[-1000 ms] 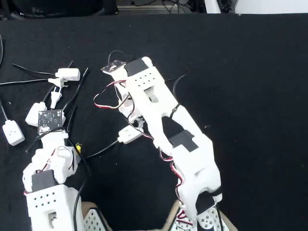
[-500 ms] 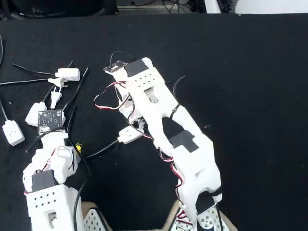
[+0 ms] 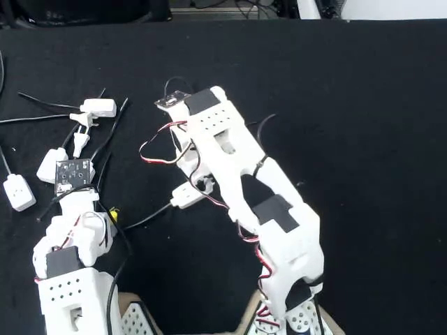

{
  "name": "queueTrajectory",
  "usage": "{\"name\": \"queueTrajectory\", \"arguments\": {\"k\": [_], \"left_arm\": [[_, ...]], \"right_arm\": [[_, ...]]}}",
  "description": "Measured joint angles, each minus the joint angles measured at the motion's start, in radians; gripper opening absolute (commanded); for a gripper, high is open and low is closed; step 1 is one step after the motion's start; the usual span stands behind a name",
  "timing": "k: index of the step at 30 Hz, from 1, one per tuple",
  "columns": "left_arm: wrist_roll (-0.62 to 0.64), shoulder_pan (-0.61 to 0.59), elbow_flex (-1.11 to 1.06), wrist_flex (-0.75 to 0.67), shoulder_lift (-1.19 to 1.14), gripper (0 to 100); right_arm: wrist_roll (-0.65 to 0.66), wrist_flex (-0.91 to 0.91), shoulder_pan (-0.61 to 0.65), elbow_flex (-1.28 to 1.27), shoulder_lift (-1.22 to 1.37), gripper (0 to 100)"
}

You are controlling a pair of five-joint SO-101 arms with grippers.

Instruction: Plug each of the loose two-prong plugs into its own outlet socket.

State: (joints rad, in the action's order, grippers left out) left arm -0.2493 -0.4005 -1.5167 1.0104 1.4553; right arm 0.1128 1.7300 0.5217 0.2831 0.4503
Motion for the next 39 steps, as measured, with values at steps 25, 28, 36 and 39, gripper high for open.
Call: {"name": "queueTrajectory", "arguments": {"k": [25,28,36,39], "left_arm": [[0.0,0.0,0.0,0.0,0.0,22],[0.0,0.0,0.0,0.0,0.0,22],[0.0,0.0,0.0,0.0,0.0,22],[0.0,0.0,0.0,0.0,0.0,22]], "right_arm": [[-0.031,0.0,0.006,0.118,0.075,1.0],[-0.041,0.0,0.006,0.118,0.075,1.0],[-0.058,0.0,0.006,0.104,0.077,1.0],[-0.058,0.0,0.006,0.104,0.077,1.0]]}}
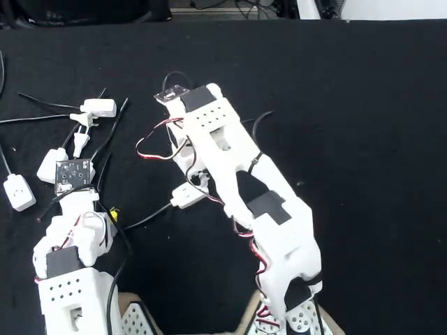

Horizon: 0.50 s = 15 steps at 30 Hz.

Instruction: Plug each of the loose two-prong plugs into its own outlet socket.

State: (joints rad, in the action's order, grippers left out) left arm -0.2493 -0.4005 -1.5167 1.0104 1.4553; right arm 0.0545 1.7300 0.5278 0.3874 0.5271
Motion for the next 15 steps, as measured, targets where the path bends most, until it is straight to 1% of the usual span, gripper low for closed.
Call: {"name": "queueTrajectory", "arguments": {"k": [15], "left_arm": [[0.0,0.0,0.0,0.0,0.0,22]], "right_arm": [[-0.006,0.0,0.005,-0.051,0.0,1.0]]}}
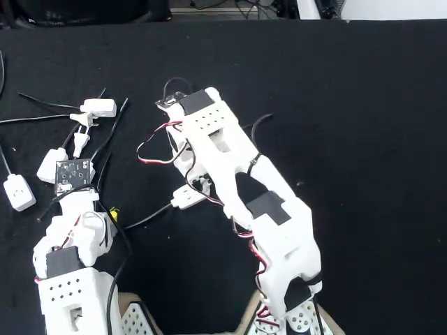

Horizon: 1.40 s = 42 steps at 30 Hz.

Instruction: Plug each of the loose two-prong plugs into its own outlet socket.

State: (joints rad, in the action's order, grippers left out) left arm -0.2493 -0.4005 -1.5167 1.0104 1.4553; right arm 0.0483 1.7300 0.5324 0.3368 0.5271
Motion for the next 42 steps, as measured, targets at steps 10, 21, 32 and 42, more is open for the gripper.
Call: {"name": "queueTrajectory", "arguments": {"k": [10,21,32,42], "left_arm": [[0.0,0.0,0.0,0.0,0.0,22],[0.0,0.0,0.0,0.0,0.0,22],[0.0,0.0,-0.006,0.0,0.0,22],[0.0,0.0,-0.012,0.0,0.006,22]], "right_arm": [[0.0,0.005,0.0,0.064,0.084,1.0],[0.0,0.006,0.0,0.183,0.184,1.0],[0.143,0.006,-0.002,0.115,0.14,1.0],[0.221,0.006,-0.021,-0.123,-0.055,1.0]]}}
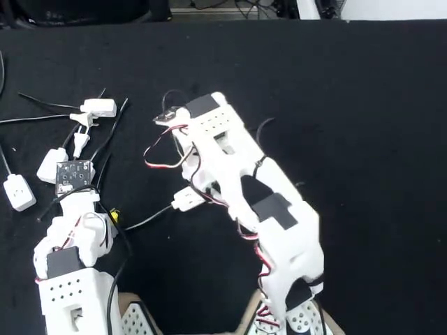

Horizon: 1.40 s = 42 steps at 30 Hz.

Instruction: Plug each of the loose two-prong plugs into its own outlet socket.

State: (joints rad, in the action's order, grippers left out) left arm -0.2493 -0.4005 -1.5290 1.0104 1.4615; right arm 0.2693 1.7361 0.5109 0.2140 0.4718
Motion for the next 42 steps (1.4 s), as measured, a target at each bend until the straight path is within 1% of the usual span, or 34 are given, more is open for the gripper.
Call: {"name": "queueTrajectory", "arguments": {"k": [6,14,17,20,23,25,32,34,36,39,42], "left_arm": [[0.0,0.0,0.0,0.0,0.0,22],[0.0,0.0,0.0,0.0,0.0,22],[0.0,0.0,0.0,0.0,0.0,22],[0.0,0.0,0.0,0.0,0.0,22],[0.0,0.0,0.0,0.0,0.0,22],[0.0,0.0,0.0,0.0,0.0,22],[0.0,0.0,0.0,0.0,0.0,22],[0.0,0.0,0.0,0.0,0.0,22],[0.0,0.0,0.0,0.0,0.0,22],[0.0,0.0,0.0,0.0,0.0,22],[0.0,0.0,0.0,0.0,0.0,22]], "right_arm": [[0.015,0.0,-0.032,-0.002,-0.015,1.0],[0.017,0.0,-0.034,0.014,-0.012,1.0],[0.017,0.0,-0.066,0.014,-0.012,1.0],[0.049,0.0,-0.101,-0.038,-0.017,1.0],[0.089,-0.021,-0.132,-0.169,-0.094,1.0],[0.107,-0.1,-0.161,-0.284,-0.19,1.0],[0.16,-0.566,-0.301,-0.796,-0.535,1.0],[0.178,-0.667,-0.325,-0.924,-0.601,1.1],[0.201,-0.712,-0.331,-1.017,-0.638,1.1],[0.21,-0.74,-0.334,-1.086,-0.663,1.3],[0.213,-0.747,-0.336,-1.114,-0.674,5.3]]}}
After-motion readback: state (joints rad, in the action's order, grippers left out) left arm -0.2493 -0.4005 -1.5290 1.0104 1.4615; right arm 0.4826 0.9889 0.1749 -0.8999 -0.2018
